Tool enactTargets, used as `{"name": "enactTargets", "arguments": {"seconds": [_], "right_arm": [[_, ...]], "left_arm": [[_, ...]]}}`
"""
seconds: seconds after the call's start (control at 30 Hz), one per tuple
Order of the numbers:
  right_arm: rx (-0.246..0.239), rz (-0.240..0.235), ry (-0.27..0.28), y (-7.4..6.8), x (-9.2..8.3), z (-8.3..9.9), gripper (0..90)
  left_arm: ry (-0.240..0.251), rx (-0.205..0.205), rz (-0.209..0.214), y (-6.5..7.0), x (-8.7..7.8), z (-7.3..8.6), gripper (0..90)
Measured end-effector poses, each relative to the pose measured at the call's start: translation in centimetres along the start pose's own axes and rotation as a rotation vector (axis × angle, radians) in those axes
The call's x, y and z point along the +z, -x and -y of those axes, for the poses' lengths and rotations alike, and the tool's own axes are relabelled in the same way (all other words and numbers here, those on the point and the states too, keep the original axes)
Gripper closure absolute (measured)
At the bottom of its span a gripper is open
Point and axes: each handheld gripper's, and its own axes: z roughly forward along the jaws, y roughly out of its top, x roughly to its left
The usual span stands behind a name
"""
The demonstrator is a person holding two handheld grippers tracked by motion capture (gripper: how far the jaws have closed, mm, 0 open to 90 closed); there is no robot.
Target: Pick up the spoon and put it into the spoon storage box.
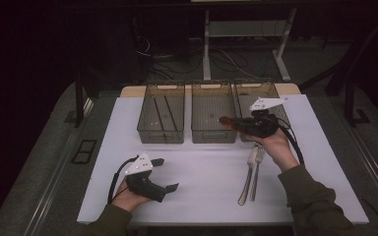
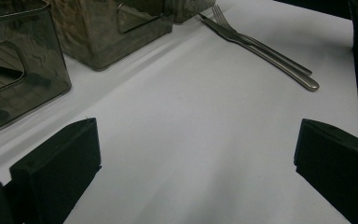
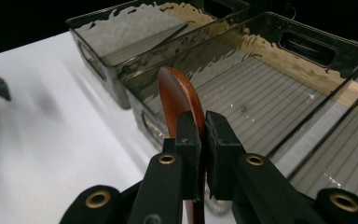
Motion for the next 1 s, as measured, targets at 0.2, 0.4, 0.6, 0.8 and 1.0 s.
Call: {"name": "enactTargets", "arguments": {"seconds": [0.2,0.4,0.6,0.8,1.0], "right_arm": [[0.012,0.021,-0.021,0.4,2.0,-1.2,83.4],[0.042,0.033,-0.025,0.9,3.8,-2.7,83.4],[0.054,0.043,-0.041,1.1,5.7,-4.1,83.4],[0.065,0.045,-0.050,1.3,7.6,-5.3,83.3],[0.063,0.064,-0.059,1.4,9.3,-6.3,83.4]], "left_arm": [[-0.001,0.001,0.002,0.0,0.0,0.0,0.0],[0.001,-0.001,0.004,0.0,0.0,0.0,0.0],[0.001,0.002,0.005,0.0,0.0,0.0,0.0],[0.001,0.004,0.005,0.1,0.0,-0.1,0.0],[0.010,0.002,0.011,0.1,0.0,-0.1,0.0]]}}
